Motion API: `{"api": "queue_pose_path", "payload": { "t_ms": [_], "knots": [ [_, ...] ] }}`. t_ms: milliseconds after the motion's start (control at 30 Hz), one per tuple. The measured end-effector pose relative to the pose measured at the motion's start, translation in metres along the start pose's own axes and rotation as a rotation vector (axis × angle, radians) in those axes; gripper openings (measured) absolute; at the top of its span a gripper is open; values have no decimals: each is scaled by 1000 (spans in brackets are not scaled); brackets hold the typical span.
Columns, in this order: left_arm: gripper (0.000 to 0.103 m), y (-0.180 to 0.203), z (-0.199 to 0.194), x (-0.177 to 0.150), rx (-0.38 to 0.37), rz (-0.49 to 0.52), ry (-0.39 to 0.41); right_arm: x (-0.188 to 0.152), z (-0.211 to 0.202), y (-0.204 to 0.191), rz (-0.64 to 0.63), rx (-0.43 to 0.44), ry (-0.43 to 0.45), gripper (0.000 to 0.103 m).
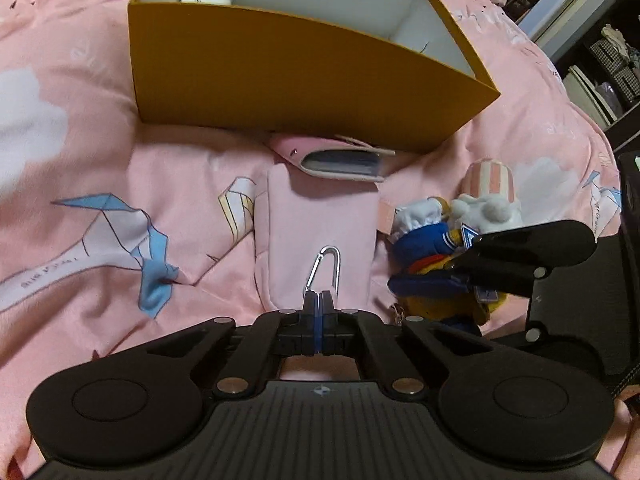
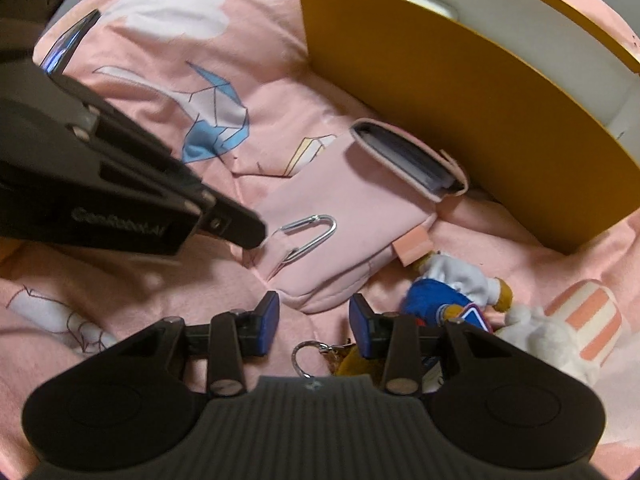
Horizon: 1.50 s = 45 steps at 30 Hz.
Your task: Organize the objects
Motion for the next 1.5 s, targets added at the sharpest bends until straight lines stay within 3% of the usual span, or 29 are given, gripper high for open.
{"api": "queue_pose_path", "payload": {
  "t_ms": [233, 400, 500, 633, 800, 867, 933, 1067, 1133, 1333, 1500],
  "knots": [
    [8, -14, 6, -4, 118, -32, -52, 1, 5, 4, 46, 26, -12, 46],
    [10, -20, -2, 4, 138, -65, 9, 6, 5, 12, 114, 30, -9, 63],
    [12, -23, 4, 3, 136, -79, -12, 10, 9, 8, 96, 17, -19, 66],
    [19, -22, 9, 1, 119, -80, -31, 11, 18, 12, 121, 10, -44, 81],
    [23, -25, 8, 1, 108, -104, -37, 13, 26, 13, 117, 43, -54, 85],
    [23, -24, 8, 0, 109, -104, -37, 14, 26, 11, 111, 53, -46, 77],
    [23, -24, 7, 0, 108, -105, -37, 14, 24, 7, 103, 70, -33, 63],
    [27, -24, 5, 0, 102, -107, -36, 12, 23, 7, 132, 92, -27, 47],
    [30, -24, 3, 0, 92, -110, -32, 10, 20, 7, 147, 103, -14, 20],
    [32, -25, 2, -1, 87, -110, -36, 9, 14, 13, 178, 66, 12, 11],
    [37, -25, 3, -2, 75, -115, -45, 13, 5, 15, 171, 36, 54, 9]
  ]
}}
Point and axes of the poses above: each gripper's, at about its wrist camera, not at the fingertips, and z roughly the way its jaws point, y to its right, x to its top, the point moved 6 cm from there along z, roughly the way its jaws point, and after that the axes turned 4 degrees about -z, right-handed, at the moved point
